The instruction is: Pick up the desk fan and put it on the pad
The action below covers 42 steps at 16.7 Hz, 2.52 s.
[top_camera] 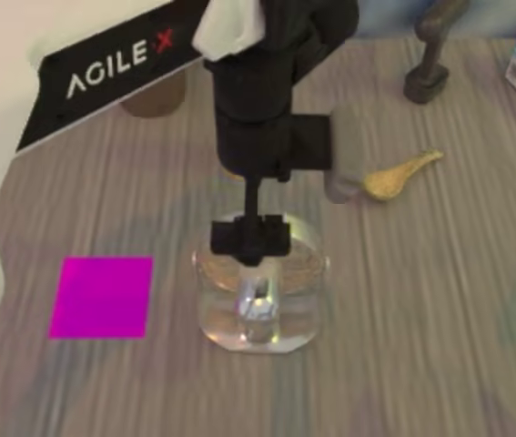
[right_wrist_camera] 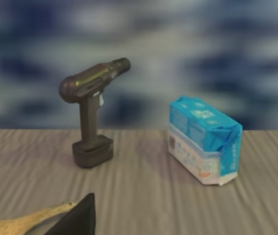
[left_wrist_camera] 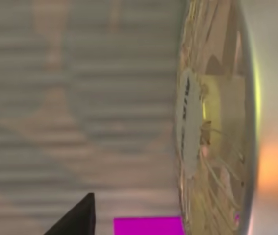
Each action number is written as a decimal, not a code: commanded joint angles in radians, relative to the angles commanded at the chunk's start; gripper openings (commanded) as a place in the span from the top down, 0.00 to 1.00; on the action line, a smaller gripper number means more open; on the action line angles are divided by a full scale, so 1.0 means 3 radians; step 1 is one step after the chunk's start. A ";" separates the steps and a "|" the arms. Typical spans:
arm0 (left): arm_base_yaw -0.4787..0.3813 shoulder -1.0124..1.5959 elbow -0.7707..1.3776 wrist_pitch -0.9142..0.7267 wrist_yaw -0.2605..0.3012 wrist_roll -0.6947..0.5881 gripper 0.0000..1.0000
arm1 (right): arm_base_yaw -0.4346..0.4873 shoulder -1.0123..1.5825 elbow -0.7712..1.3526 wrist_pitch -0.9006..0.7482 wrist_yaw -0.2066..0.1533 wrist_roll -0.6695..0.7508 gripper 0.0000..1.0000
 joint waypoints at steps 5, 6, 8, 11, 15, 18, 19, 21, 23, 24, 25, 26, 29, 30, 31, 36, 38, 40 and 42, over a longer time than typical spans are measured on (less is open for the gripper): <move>0.0000 -0.0022 -0.0277 0.0262 0.0000 0.0001 0.00 | 0.0000 0.0000 0.0000 0.0000 0.0000 0.0000 0.00; 0.0000 -0.0022 -0.0277 0.0262 0.0000 0.0001 0.00 | 0.0000 0.0000 0.0000 0.0000 0.0000 0.0000 0.00; 0.0000 -0.0022 -0.0277 0.0262 0.0000 0.0001 0.08 | 0.0000 0.0000 0.0000 0.0000 0.0000 0.0000 0.00; 0.0000 -0.0022 -0.0277 0.0262 0.0000 0.0001 0.30 | 0.0000 0.0000 0.0000 0.0000 0.0000 0.0000 0.00; 0.0000 -0.0022 -0.0277 0.0262 0.0000 0.0001 0.60 | 0.0000 0.0000 0.0000 0.0000 0.0000 0.0000 0.00; 0.0000 -0.0022 -0.0277 0.0262 0.0000 0.0001 0.83 | 0.0000 0.0000 0.0000 0.0000 0.0000 0.0000 0.00; 0.0000 -0.0022 -0.0277 0.0262 0.0000 0.0001 0.90 | 0.0000 0.0000 0.0000 0.0000 0.0000 0.0000 0.00; 0.0000 -0.0022 -0.0277 0.0262 0.0000 0.0001 1.00 | 0.0000 0.0000 0.0000 0.0000 0.0000 0.0000 0.00; 0.0000 -0.0022 -0.0277 0.0262 0.0000 0.0001 1.00 | 0.0000 0.0000 0.0000 0.0000 0.0000 0.0000 0.00; 0.0000 -0.0022 -0.0277 0.0262 0.0000 0.0001 1.00 | 0.0000 0.0000 0.0000 0.0000 0.0000 0.0000 0.00; 0.0000 -0.0022 -0.0277 0.0262 0.0000 0.0001 1.00 | 0.0000 0.0000 0.0000 0.0000 0.0000 0.0000 0.00; 0.0000 -0.0022 -0.0277 0.0262 0.0000 0.0001 1.00 | 0.0000 0.0000 0.0000 0.0000 0.0000 0.0000 0.00; 0.0002 -0.0035 -0.0281 0.0261 0.0000 0.0004 1.00 | 0.0000 0.0000 0.0000 0.0000 0.0000 0.0000 0.00; 0.0001 -0.0032 -0.0269 0.0250 0.0001 0.0006 1.00 | 0.0000 0.0000 0.0000 0.0000 0.0000 0.0000 0.00; 0.0005 -0.0022 -0.0222 0.0203 0.0002 0.0007 1.00 | 0.0000 0.0000 0.0000 0.0000 0.0000 0.0000 0.00; 0.0047 0.0038 0.0365 -0.0310 0.0002 0.0004 1.00 | 0.0000 0.0000 0.0000 0.0000 0.0000 0.0000 0.00; 0.0060 0.0042 0.0490 -0.0434 0.0001 0.0000 1.00 | 0.0000 0.0000 0.0000 0.0000 0.0000 0.0000 0.00; 0.0062 0.0041 0.0500 -0.0443 0.0001 -0.0001 1.00 | 0.0000 0.0000 0.0000 0.0000 0.0000 0.0000 0.00; 0.0043 0.0032 0.0492 -0.0433 -0.0001 0.0004 1.00 | 0.0000 0.0000 0.0000 0.0000 0.0000 0.0000 0.00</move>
